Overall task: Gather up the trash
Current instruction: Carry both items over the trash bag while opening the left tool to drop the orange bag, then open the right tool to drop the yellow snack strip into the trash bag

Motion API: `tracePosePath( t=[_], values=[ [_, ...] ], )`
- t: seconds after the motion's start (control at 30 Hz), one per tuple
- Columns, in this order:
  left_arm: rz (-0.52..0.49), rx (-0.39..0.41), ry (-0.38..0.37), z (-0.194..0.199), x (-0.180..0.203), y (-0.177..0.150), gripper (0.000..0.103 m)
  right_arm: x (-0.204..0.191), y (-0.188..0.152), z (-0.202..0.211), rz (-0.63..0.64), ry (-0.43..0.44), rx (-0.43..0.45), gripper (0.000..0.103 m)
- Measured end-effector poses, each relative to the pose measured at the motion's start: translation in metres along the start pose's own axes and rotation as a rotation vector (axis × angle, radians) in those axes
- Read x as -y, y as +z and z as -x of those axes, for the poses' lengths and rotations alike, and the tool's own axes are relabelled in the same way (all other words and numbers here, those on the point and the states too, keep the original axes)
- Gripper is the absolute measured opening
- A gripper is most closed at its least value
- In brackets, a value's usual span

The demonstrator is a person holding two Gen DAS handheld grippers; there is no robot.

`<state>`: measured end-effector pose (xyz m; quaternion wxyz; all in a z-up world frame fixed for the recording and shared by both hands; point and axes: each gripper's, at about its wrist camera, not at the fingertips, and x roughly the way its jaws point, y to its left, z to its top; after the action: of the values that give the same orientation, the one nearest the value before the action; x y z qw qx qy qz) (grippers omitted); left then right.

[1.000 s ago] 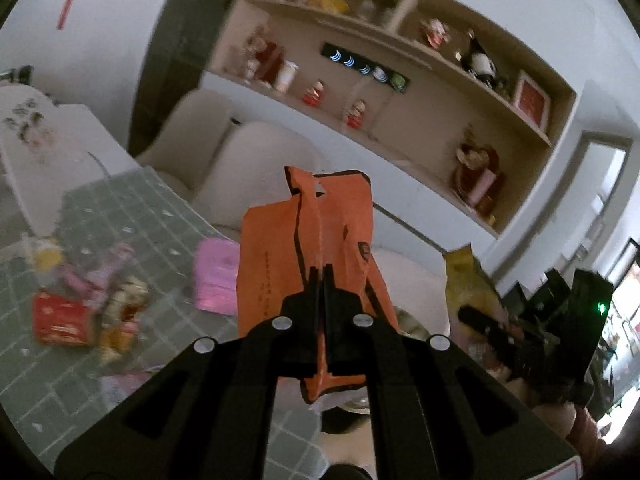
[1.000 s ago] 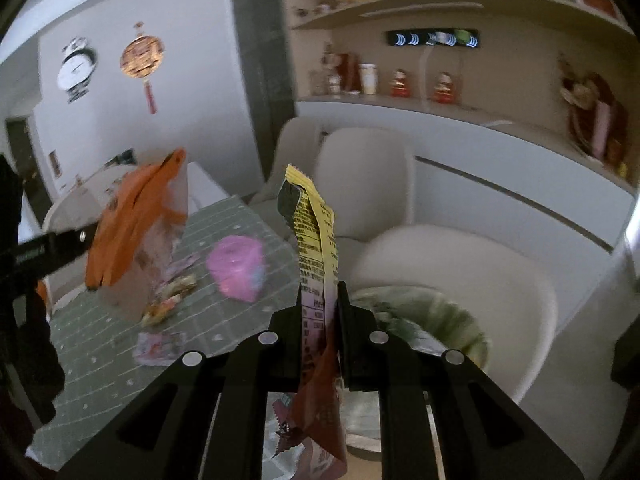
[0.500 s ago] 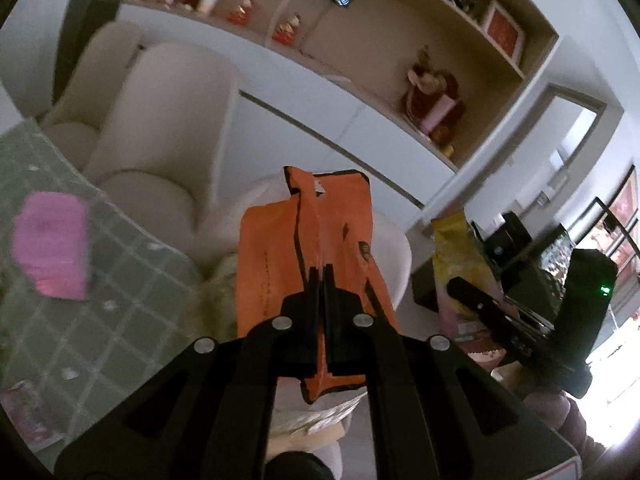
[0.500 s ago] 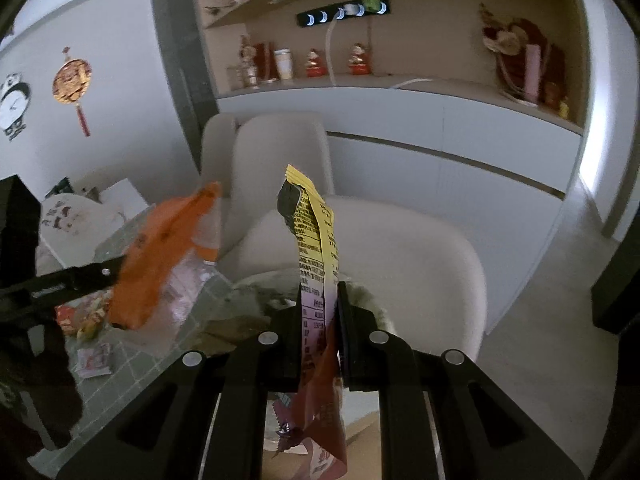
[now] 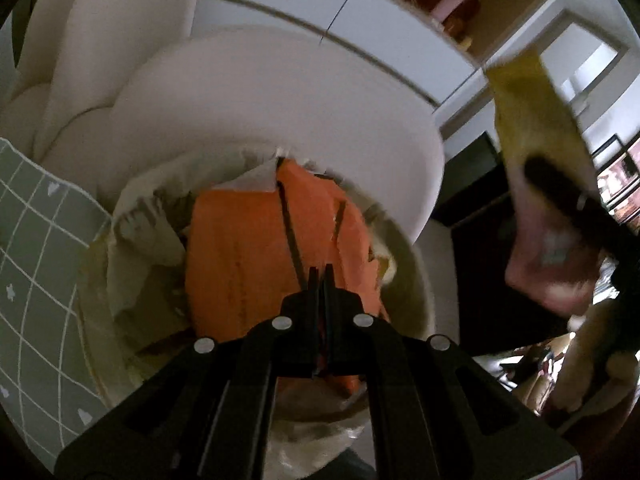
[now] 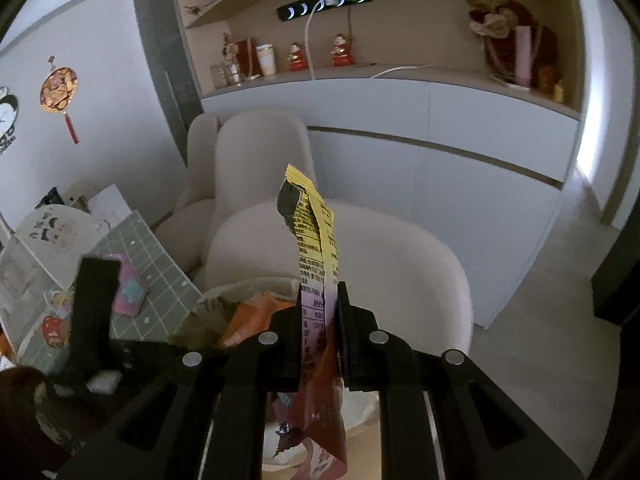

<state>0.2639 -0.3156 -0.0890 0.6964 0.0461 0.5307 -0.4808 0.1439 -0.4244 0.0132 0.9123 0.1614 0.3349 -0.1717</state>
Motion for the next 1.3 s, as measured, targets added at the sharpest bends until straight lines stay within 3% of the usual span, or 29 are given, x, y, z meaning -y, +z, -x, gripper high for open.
tracePosePath(
  t=[0.13, 0.17, 0.23, 0.3, 0.4, 0.63, 0.73, 0.87, 1.0, 1.07, 1.17, 1.3],
  values=[
    [0.035, -0.011, -0.034, 0.002, -0.010, -0.003, 0.004, -0.015, 0.006, -0.029, 0.031, 0.099, -0.059, 0.013],
    [0.039, -0.007, -0.044, 0.006, -0.014, -0.007, 0.007, -0.020, 0.005, -0.042, 0.045, 0.126, -0.087, 0.013],
    [0.040, 0.002, -0.059, 0.015, -0.017, -0.008, 0.024, -0.028, 0.005, -0.065, 0.057, 0.156, -0.145, 0.013],
    [0.031, 0.039, -0.057, 0.034, -0.021, -0.012, 0.031, -0.036, 0.002, -0.088, 0.067, 0.177, -0.211, 0.013],
    [0.034, 0.106, -0.031, 0.063, -0.031, -0.017, 0.033, -0.048, -0.010, -0.119, 0.078, 0.170, -0.302, 0.013],
    [0.176, 0.395, 0.187, 0.160, -0.091, -0.036, 0.039, -0.068, -0.048, -0.151, 0.115, 0.144, -0.465, 0.013],
    [0.257, 0.477, 0.241, 0.190, -0.117, -0.044, 0.039, -0.073, -0.065, -0.161, 0.140, 0.152, -0.537, 0.013],
    [0.337, 0.558, 0.302, 0.220, -0.142, -0.064, 0.040, -0.071, -0.070, -0.158, 0.151, 0.126, -0.518, 0.013],
    [0.385, 0.575, 0.349, 0.237, -0.149, -0.085, 0.043, -0.069, -0.064, -0.147, 0.121, 0.083, -0.465, 0.017],
    [0.399, 0.580, 0.368, 0.249, -0.149, -0.100, 0.043, -0.072, -0.063, -0.140, 0.116, 0.071, -0.438, 0.033],
    [0.425, 0.592, 0.397, 0.267, -0.156, -0.124, 0.043, -0.074, -0.060, -0.126, 0.106, 0.082, -0.396, 0.046],
    [0.480, 0.615, 0.423, 0.295, -0.166, -0.150, 0.043, -0.075, -0.061, -0.106, 0.114, 0.064, -0.340, 0.046]
  ],
)
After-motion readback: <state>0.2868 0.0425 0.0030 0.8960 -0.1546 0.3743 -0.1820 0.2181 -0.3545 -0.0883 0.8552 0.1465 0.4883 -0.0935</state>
